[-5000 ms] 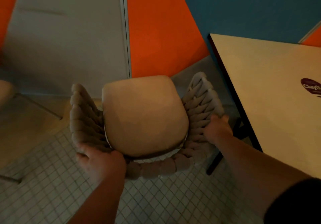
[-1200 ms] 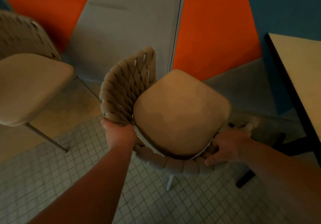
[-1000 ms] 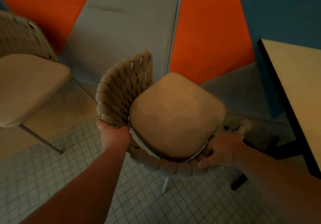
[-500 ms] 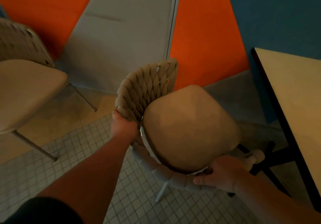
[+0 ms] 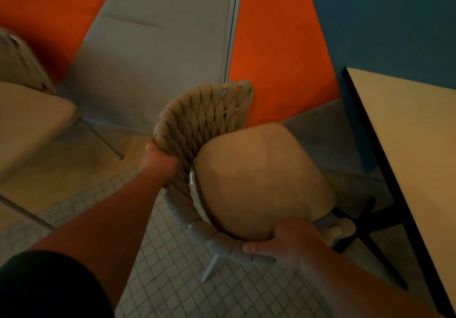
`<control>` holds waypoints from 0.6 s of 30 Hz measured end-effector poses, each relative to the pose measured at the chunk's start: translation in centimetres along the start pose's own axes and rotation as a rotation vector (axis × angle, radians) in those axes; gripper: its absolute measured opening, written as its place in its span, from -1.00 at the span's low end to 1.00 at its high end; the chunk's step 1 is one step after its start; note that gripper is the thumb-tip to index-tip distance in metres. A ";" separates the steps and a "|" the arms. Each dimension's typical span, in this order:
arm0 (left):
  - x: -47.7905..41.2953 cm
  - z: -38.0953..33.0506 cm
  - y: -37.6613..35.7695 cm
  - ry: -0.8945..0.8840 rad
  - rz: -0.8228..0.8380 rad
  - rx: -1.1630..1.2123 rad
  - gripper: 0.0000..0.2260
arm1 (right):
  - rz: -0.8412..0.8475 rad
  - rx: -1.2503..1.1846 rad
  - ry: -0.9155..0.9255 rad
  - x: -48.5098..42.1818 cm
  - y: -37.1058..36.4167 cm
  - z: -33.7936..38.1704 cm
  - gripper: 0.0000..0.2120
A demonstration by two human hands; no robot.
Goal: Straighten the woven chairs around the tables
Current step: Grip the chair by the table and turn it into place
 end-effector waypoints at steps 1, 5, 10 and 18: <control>0.4 0.4 0.0 -0.021 -0.012 -0.030 -0.26 | -0.003 0.001 0.009 0.2 0.1 0.2 -0.01; 6.7 2.0 -0.4 -0.364 -0.094 -0.335 -0.31 | -0.058 -0.012 0.024 0.4 0.3 0.4 0.00; 15.9 6.3 -3.3 -0.801 0.144 -0.809 -0.43 | -0.162 -0.124 0.265 1.2 0.3 -1.7 0.04; 17.2 6.4 -9.7 -0.754 0.259 -1.077 -0.42 | 0.004 0.073 0.136 2.1 -0.2 -7.5 0.03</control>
Point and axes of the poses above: each hand's wrist, its own x-axis away from the middle knuckle, its own y-axis out of the back of the hand, z = x × y, the point moved 4 cm from there along -x, towards the middle knuckle, and after that the axes turned 15 degrees about y, right-handed, at the moved point
